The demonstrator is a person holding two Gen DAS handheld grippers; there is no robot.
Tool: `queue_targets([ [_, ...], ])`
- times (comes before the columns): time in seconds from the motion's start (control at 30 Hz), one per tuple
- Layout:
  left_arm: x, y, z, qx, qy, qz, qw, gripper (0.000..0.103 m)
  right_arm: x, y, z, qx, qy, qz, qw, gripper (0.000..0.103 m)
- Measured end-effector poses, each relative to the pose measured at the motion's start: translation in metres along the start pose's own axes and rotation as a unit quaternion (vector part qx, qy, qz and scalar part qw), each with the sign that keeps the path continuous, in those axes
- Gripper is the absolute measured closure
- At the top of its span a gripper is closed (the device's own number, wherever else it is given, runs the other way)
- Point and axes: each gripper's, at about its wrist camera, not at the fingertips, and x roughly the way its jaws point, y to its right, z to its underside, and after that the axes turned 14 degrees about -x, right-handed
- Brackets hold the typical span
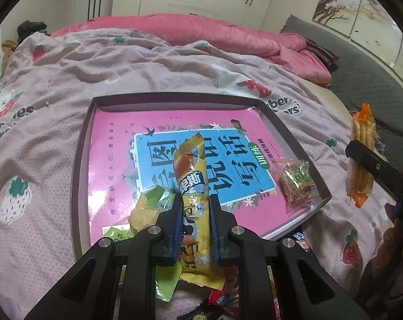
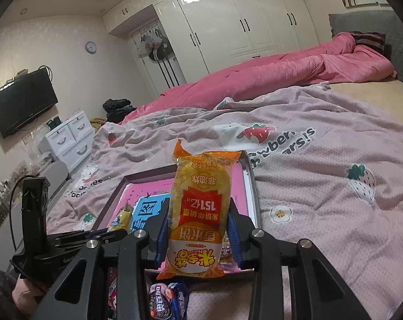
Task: Organize snacks
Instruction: 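Lift yellow snack bar over tray with left gripper while right lifts bread bag, then lower bread bag into tray and open right gripper while left lowers snack bar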
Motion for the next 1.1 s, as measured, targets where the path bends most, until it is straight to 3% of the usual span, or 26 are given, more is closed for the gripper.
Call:
queue_targets([
  [0.6, 0.004, 0.000, 0.002, 0.015, -0.005, -0.017, 0.9997, 0.085, 0.049, -0.027, 0.006, -0.064, -0.048, -0.019, 0.997, 0.065],
  [1.1, 0.005, 0.001, 0.004, 0.019, -0.012, -0.019, 0.9996, 0.085, 0.069, -0.030, 0.022, -0.070, -0.096, -0.025, 0.993, 0.065],
])
